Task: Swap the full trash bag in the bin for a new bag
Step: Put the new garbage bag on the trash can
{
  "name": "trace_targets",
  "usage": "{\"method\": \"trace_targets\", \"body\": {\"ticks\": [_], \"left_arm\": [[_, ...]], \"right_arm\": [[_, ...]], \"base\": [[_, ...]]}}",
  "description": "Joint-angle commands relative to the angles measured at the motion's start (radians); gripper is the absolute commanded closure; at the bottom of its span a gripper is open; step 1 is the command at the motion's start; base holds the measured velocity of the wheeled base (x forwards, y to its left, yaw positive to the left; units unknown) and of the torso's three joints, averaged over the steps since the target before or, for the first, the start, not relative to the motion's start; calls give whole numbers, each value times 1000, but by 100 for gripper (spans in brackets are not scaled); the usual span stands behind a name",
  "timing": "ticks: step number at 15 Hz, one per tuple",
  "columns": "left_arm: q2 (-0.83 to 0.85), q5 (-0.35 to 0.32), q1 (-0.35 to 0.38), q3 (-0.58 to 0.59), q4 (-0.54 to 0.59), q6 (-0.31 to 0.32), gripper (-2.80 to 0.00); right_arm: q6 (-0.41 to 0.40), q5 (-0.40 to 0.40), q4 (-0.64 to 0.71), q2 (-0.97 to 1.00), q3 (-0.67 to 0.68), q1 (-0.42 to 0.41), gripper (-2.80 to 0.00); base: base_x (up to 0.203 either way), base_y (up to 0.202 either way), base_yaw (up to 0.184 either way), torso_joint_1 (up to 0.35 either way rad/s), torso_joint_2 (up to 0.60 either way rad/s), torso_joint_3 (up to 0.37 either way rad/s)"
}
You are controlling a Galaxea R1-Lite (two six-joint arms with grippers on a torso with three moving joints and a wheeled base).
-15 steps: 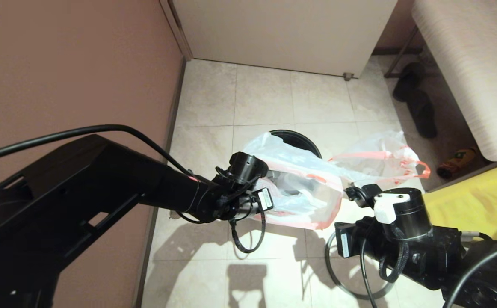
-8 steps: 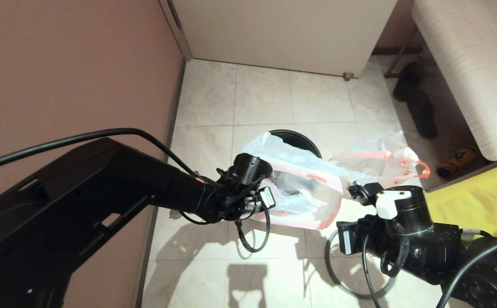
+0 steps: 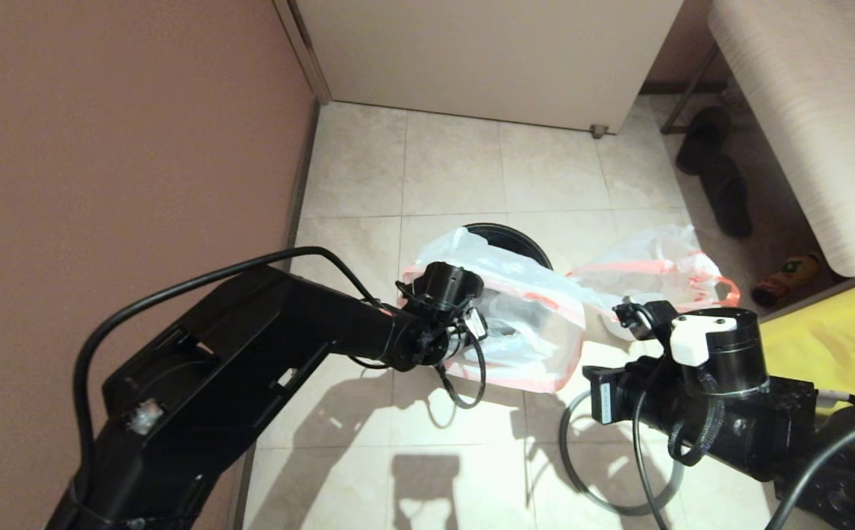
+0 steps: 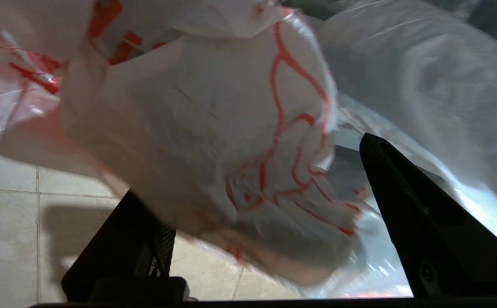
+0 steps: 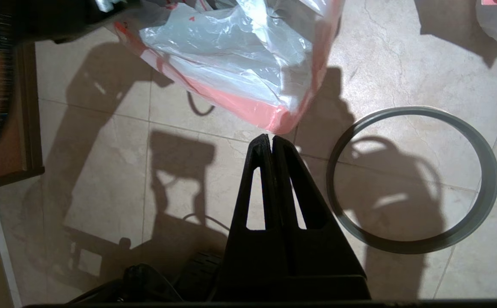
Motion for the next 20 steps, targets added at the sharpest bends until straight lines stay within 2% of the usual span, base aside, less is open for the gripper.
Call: {"method": "trace_targets", "body": {"ticks": [1, 8, 12, 16, 18, 20], "left_arm": [[75, 15, -3, -46, 0, 1, 0], [53, 18, -1, -40, -5, 0, 0], [40, 19, -4, -35, -3, -2, 0], [15, 26, 1, -24, -3, -5, 0], [14, 26, 1, -24, -3, -5, 0], [13, 26, 1, -24, -3, -5, 0]], "right_arm": [[2, -1, -4, -39, 16, 15, 0], [45, 1, -5, 18, -8, 177, 0], [39, -16, -5, 99, -73, 194, 0], [33, -22, 16, 31, -55, 226, 0], [3, -25, 71, 48, -22, 248, 0], [2, -48, 70, 84, 0, 252, 0]], "base": [[0, 0, 0, 0, 0, 0], [0, 0, 0, 0, 0, 0], [0, 0, 0, 0, 0, 0], [0, 0, 0, 0, 0, 0], [0, 0, 0, 0, 0, 0], [0, 0, 0, 0, 0, 0]]}}
